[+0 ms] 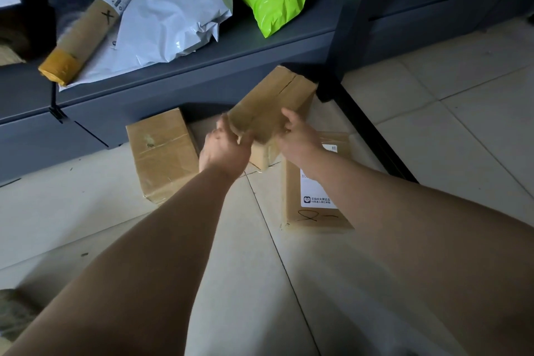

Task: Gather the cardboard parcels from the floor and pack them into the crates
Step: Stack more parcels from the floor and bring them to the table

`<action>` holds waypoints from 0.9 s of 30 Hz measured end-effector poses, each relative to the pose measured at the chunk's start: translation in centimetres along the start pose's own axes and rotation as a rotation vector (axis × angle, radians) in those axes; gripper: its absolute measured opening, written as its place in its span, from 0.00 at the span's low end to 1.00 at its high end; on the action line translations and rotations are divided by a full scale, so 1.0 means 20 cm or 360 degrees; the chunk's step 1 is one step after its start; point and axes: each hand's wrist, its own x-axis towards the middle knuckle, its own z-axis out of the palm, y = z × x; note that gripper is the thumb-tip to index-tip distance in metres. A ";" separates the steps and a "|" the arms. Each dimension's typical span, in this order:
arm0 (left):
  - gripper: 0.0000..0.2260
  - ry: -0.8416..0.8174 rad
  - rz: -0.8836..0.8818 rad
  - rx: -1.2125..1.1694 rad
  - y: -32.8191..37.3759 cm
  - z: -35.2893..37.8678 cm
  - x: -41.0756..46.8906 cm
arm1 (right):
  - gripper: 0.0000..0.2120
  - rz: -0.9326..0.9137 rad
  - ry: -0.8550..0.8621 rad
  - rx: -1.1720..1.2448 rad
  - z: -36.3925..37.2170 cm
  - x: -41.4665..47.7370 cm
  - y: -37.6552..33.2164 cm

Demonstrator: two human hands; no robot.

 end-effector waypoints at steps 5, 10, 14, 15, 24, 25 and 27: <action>0.25 -0.0043 0.0133 0.0053 0.07 -0.01 0.03 | 0.31 -0.0155 -0.0120 -0.0499 0.04 -0.03 0.01; 0.24 -0.0050 0.0185 0.0135 0.00 0.01 0.06 | 0.35 -0.0133 -0.0082 -0.0506 0.05 -0.03 0.03; 0.19 -0.0054 -0.0239 -0.0639 0.06 -0.03 0.03 | 0.32 -0.0070 -0.0018 -0.0211 0.02 -0.02 0.02; 0.21 -0.0087 -0.0326 -0.0666 0.06 -0.03 0.01 | 0.32 -0.0054 -0.0033 -0.0195 0.02 -0.03 0.01; 0.13 -0.0138 -0.0054 -0.0559 0.09 -0.12 0.03 | 0.31 0.0385 -0.0752 0.0668 0.01 -0.13 -0.03; 0.13 -0.0191 -0.0012 -0.0498 0.11 -0.11 0.01 | 0.34 0.0403 -0.0771 0.0568 0.03 -0.13 -0.02; 0.19 -0.0133 -0.0010 -0.0486 0.08 -0.08 0.01 | 0.29 0.0363 -0.0632 0.0337 0.09 -0.11 -0.03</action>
